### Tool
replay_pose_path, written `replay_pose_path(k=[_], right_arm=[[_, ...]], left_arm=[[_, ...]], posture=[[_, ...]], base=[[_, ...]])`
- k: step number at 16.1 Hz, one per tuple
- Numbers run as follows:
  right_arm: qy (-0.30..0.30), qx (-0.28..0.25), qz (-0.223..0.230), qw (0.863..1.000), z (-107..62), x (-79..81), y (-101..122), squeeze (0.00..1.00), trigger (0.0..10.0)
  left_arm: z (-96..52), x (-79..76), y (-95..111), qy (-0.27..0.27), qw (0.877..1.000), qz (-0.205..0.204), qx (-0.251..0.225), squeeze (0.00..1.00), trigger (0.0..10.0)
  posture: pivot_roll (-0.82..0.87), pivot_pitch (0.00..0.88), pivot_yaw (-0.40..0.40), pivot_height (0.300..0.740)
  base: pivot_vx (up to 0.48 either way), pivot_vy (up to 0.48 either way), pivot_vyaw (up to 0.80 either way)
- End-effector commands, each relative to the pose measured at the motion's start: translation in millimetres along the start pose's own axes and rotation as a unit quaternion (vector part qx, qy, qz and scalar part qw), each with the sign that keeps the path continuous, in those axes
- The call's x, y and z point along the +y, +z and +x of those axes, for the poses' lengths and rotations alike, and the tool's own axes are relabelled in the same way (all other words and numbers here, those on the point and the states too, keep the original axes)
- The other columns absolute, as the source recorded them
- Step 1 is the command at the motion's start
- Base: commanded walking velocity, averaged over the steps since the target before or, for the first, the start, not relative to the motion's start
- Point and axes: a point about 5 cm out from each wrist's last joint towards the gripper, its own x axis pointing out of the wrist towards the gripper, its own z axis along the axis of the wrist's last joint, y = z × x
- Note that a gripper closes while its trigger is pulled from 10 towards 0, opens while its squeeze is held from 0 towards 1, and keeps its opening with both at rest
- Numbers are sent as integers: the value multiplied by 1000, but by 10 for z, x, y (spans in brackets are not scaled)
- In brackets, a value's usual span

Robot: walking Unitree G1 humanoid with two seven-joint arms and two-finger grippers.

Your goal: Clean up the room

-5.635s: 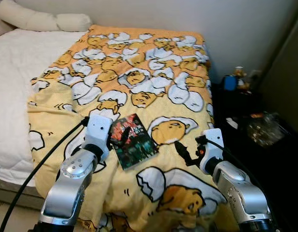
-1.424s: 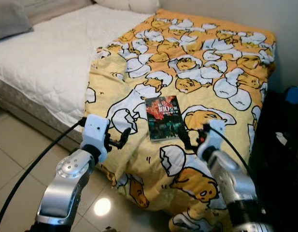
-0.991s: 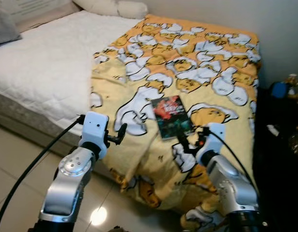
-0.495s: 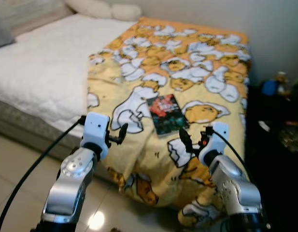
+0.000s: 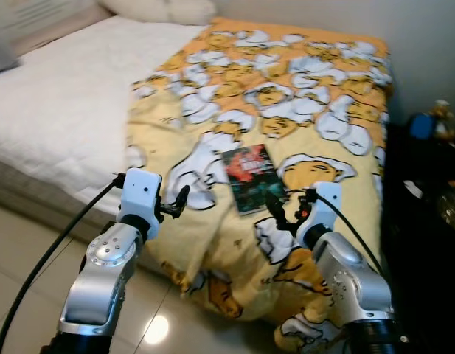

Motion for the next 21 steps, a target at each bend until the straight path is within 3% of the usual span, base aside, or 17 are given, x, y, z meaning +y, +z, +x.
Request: replay_pose_path(k=[1,7,8,11,15,21], right_arm=[[-1,-6,3,1000,3,-5,36,0,10000],[-5,-2,-1,1000,-8,-22,22,0,10000],[-6,2,16,1000,-10,-24,8,0,10000],[-8,-1,1,1000,-17,-32,18,0,10000],[-4,8,-3,1000,-21,-31,-5,0,10000],[0,16,-7,1000,-15,-28,-32,0,10000]], left_arm=[[-8,32,-6,3,1000,5,3,0,10000],[-16,22,-20,-1,1000,6,4,0,10000],[-24,22,-28,-1,1000,6,5,0,10000],[-37,20,-41,-2,1000,6,7,0,10000],[-47,10,-50,-3,1000,7,10,0,10000],[-55,4,-59,-2,1000,8,13,0,10000]], posture=[[-105,0,22,740],[-107,0,18,740],[-107,0,18,740],[-109,0,19,740],[-109,0,22,740],[-104,0,17,740]], base=[[277,0,0],[276,0,0],[270,0,-788],[260,0,-710],[247,0,0],[0,0,0]])
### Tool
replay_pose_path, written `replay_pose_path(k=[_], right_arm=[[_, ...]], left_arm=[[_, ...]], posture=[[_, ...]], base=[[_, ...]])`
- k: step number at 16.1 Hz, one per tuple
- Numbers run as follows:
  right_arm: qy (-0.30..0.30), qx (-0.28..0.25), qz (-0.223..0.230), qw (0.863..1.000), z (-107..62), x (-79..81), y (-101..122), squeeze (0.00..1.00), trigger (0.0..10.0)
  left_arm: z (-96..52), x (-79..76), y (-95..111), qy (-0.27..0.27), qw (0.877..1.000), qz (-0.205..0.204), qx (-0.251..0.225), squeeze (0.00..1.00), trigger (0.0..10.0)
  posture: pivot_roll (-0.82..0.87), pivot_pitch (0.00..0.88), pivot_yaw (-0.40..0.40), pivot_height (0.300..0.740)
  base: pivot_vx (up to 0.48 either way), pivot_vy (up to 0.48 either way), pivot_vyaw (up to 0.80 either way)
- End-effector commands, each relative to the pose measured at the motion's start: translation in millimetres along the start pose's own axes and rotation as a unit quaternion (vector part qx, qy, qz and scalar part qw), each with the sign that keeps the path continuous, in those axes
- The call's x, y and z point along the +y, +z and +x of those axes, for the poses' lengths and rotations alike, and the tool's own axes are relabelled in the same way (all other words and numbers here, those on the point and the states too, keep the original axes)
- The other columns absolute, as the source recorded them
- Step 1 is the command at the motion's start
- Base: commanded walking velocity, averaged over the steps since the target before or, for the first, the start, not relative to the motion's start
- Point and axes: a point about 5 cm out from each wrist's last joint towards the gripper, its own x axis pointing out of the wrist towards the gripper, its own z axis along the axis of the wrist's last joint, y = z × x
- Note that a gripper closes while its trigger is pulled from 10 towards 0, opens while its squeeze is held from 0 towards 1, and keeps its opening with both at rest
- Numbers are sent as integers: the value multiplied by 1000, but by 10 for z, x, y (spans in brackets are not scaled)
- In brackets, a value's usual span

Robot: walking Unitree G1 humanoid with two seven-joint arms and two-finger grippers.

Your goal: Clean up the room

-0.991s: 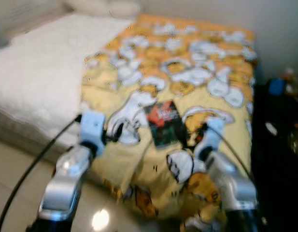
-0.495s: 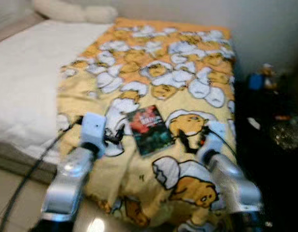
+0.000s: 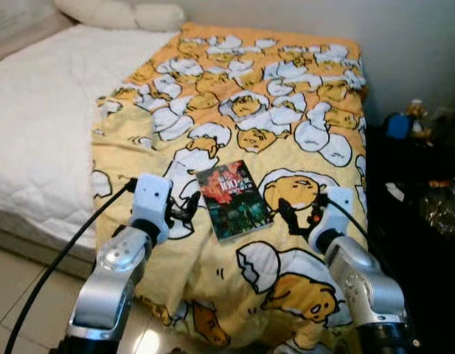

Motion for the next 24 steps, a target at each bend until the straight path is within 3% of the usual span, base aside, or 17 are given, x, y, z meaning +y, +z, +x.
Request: replay_pose_path(k=[1,6,8,9,10,11,15,19,24], right_arm=[[7,0,-1,1000,14,34,16,0,10000],[9,3,-2,1000,18,32,8,0,10000],[7,10,-4,1000,96,11,0,0,10000],[9,8,4,1000,176,-5,19,718,10000],[16,7,23,1000,267,-14,46,1000,10000],[30,22,38,999,426,1,91,1000,10000],[36,35,54,997,620,-3,204,1000,10000],[52,47,89,994,729,21,257,1000,10000],[71,71,141,985,738,61,173,1000,10000]], left_arm=[[-13,16,10,4,1000,3,1,0,10000],[-27,11,7,7,1000,2,1,0,10000],[-42,-5,3,-5,1000,4,3,0,10000],[-53,-13,4,-13,1000,7,7,0,10000],[-63,-22,8,-29,999,10,10,0,10000],[-102,-50,30,-77,997,20,14,0,10000],[-206,-83,61,-140,989,22,27,0,10000],[-396,-50,75,-193,979,26,54,0,10000],[-535,-14,109,-197,978,28,68,0,10000]], posture=[[-105,0,17,740],[-95,0,1,740],[-92,0,7,740],[-87,0,12,740],[-82,0,19,740],[-78,0,37,740],[-68,92,41,740],[-9,179,20,740],[39,228,1,740]], base=[[0,0,0],[0,0,0],[0,0,0],[0,0,0],[0,0,0],[0,0,0],[0,0,0],[0,0,0],[0,0,0]])
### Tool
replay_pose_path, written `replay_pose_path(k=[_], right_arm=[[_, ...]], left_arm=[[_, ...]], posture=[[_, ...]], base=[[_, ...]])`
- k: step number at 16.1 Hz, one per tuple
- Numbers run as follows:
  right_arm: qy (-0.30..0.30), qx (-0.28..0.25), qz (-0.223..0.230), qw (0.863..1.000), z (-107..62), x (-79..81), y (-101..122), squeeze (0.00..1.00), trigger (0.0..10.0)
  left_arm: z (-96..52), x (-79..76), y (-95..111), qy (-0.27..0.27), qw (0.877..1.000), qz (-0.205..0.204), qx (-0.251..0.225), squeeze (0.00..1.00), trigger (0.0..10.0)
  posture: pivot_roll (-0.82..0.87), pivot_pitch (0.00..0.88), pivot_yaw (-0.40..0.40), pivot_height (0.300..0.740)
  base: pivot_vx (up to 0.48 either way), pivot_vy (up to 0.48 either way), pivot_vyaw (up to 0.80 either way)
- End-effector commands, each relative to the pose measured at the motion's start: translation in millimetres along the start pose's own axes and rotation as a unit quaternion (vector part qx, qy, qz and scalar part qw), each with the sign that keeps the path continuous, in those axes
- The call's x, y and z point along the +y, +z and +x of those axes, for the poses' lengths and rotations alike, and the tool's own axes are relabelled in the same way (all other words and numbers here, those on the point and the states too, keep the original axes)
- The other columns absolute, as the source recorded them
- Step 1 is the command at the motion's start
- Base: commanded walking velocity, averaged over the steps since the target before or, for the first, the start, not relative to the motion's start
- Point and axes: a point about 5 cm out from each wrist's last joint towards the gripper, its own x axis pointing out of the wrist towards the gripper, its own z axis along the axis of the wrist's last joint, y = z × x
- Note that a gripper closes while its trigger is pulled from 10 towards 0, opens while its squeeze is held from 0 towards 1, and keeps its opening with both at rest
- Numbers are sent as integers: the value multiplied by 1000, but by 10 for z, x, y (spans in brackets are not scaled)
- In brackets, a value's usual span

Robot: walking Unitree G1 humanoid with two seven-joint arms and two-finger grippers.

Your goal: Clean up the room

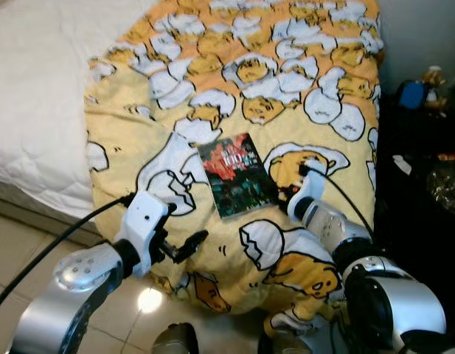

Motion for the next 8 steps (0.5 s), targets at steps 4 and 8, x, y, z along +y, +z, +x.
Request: replay_pose_path(k=[4,8], right_arm=[[-1,23,23,999,10,-1,-82,1000,10000],[32,28,77,996,17,54,-66,647,10000]], left_arm=[[-116,-68,-41,-5,1000,-8,18,0,10000],[-90,20,32,6,1000,-17,4,0,10000]], posture=[[51,255,-7,740],[24,263,-35,740]], base=[[0,0,0],[0,0,0]])
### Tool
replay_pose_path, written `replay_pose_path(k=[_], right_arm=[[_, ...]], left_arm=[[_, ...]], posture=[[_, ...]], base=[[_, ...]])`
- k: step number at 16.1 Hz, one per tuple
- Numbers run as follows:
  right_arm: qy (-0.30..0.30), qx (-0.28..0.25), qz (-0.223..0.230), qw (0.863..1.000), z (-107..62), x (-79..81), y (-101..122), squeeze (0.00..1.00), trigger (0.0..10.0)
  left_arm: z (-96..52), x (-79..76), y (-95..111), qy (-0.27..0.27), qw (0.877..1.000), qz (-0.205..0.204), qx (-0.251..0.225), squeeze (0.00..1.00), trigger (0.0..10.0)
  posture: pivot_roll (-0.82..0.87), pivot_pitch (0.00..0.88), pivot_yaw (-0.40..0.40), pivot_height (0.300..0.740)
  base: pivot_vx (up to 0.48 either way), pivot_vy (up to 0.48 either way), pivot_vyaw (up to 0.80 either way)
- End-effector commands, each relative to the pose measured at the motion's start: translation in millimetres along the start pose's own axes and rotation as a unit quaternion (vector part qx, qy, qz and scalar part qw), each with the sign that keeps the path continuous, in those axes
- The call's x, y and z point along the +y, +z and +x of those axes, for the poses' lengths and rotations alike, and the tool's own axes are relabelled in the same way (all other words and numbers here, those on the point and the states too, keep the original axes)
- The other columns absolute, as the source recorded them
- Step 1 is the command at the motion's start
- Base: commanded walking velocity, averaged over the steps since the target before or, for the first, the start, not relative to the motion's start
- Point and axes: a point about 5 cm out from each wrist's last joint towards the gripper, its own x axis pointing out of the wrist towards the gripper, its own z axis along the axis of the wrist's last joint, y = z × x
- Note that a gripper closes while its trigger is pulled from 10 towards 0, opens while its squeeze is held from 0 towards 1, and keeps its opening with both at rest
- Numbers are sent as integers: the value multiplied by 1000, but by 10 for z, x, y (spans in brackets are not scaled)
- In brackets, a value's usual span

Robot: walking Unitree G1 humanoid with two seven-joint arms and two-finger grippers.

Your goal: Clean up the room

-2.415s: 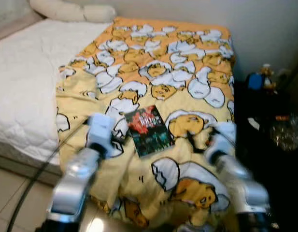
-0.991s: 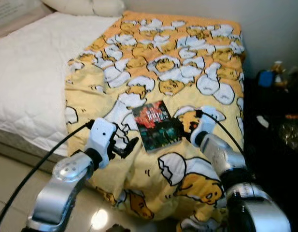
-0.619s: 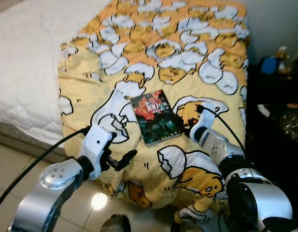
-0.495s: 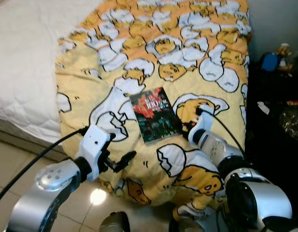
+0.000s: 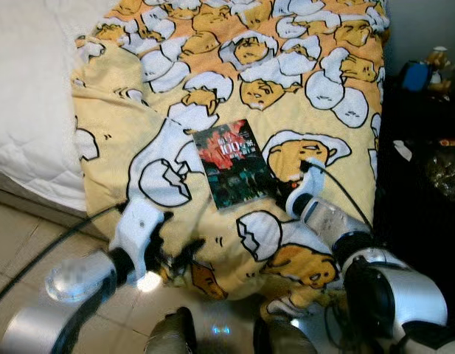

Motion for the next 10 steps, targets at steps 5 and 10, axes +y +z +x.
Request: replay_pose_path(k=[5,10], right_arm=[[-33,56,10,998,-13,-79,-234,0,10000],[6,46,97,994,21,27,-262,0,10000]], left_arm=[[-71,132,37,5,1000,-8,4,0,10000],[-49,220,94,14,1000,-3,2,0,10000]], posture=[[38,266,13,740],[48,258,30,740]], base=[[0,0,0],[0,0,0]])
